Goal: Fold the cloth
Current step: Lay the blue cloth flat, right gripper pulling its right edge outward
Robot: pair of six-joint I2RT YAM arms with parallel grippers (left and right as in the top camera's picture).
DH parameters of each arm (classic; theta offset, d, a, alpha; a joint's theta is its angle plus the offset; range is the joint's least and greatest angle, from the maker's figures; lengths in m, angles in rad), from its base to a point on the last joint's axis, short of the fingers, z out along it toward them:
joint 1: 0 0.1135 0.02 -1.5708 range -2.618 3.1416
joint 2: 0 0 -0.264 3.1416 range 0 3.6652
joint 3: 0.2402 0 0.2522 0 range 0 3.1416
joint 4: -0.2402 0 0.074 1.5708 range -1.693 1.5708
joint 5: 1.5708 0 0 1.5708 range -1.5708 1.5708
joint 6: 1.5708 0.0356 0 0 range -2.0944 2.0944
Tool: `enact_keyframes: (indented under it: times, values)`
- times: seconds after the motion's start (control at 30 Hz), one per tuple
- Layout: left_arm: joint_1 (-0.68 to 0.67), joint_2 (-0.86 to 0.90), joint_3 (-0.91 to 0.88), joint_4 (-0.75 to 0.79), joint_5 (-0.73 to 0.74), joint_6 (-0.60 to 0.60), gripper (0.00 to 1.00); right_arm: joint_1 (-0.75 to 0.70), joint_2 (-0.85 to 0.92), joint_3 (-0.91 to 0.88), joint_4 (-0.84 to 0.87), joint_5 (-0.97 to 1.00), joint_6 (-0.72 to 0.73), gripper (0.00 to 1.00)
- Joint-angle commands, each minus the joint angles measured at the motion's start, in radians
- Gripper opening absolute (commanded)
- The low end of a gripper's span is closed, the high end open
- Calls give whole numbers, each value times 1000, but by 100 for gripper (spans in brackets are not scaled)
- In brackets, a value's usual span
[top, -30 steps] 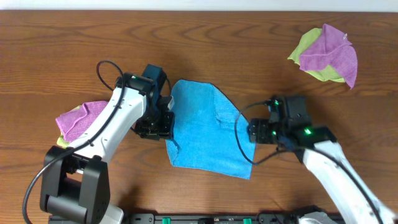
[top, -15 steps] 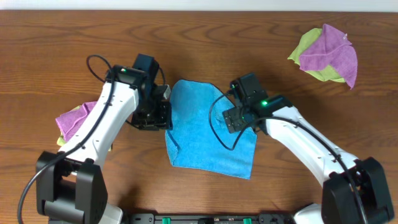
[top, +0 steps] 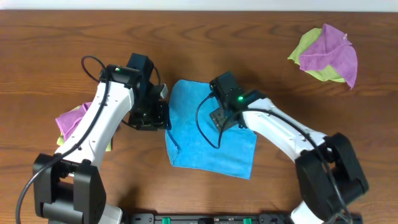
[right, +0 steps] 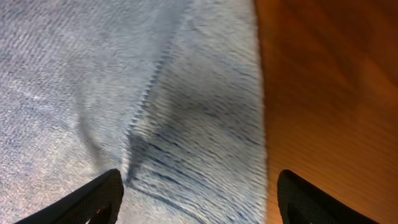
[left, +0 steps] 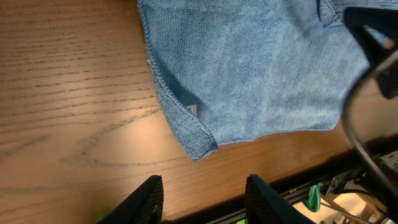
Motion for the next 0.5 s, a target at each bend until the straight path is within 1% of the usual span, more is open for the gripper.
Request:
enact_keyframes:
  times: [0.0, 0.2, 0.47]
  values:
    - [5, -14, 20, -8, 8, 12, 44, 30, 21, 32, 4, 17, -23, 80]
    - [5, -14, 20, -9, 8, 11, 44, 48, 24, 32, 14, 10, -19, 79]
    - [5, -14, 20, -10, 11, 4, 44, 48, 39, 32, 32, -3, -19, 76]
